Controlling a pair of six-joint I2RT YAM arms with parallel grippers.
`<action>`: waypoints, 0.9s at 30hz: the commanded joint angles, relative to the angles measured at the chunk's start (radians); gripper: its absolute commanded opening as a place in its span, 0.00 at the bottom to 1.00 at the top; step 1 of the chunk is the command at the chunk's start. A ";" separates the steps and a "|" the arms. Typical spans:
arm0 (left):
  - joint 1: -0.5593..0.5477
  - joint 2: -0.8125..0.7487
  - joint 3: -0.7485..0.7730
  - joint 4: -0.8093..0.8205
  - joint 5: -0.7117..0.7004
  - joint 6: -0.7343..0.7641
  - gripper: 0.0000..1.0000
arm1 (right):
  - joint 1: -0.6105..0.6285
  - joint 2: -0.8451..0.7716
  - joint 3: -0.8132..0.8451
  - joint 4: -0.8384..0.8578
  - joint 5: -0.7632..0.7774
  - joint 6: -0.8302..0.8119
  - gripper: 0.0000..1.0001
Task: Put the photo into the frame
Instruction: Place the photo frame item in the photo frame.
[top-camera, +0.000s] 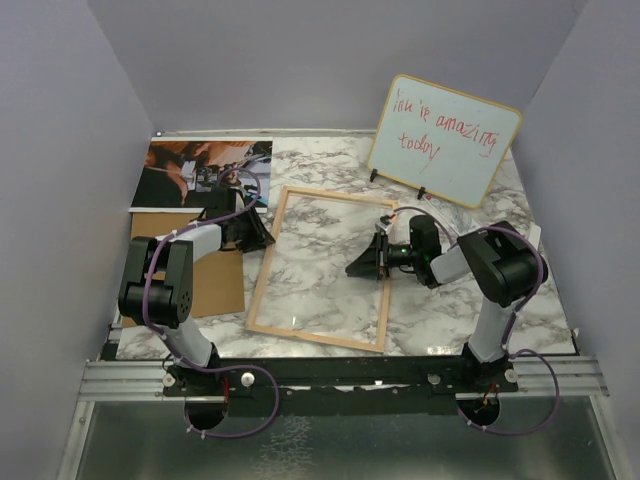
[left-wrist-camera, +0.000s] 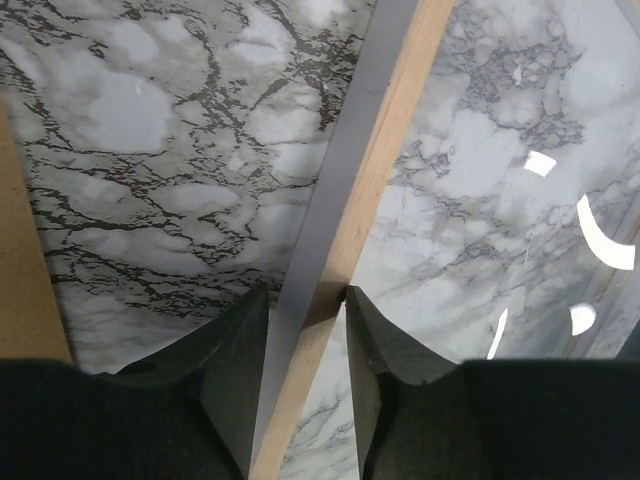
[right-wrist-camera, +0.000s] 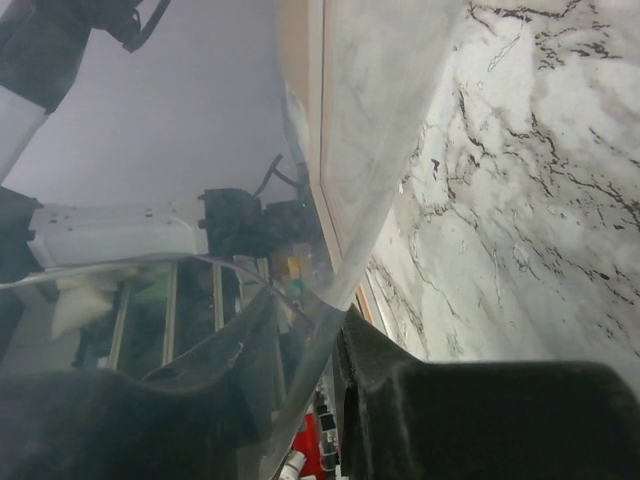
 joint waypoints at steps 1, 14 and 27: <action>-0.011 0.005 -0.050 -0.093 -0.055 0.014 0.42 | 0.014 -0.019 0.014 -0.047 0.026 -0.035 0.26; -0.012 -0.046 -0.065 -0.118 -0.069 0.019 0.56 | 0.014 -0.113 0.051 -0.265 0.101 -0.119 0.65; -0.011 -0.071 -0.038 -0.148 -0.089 0.025 0.67 | 0.014 -0.234 0.158 -0.837 0.353 -0.256 0.84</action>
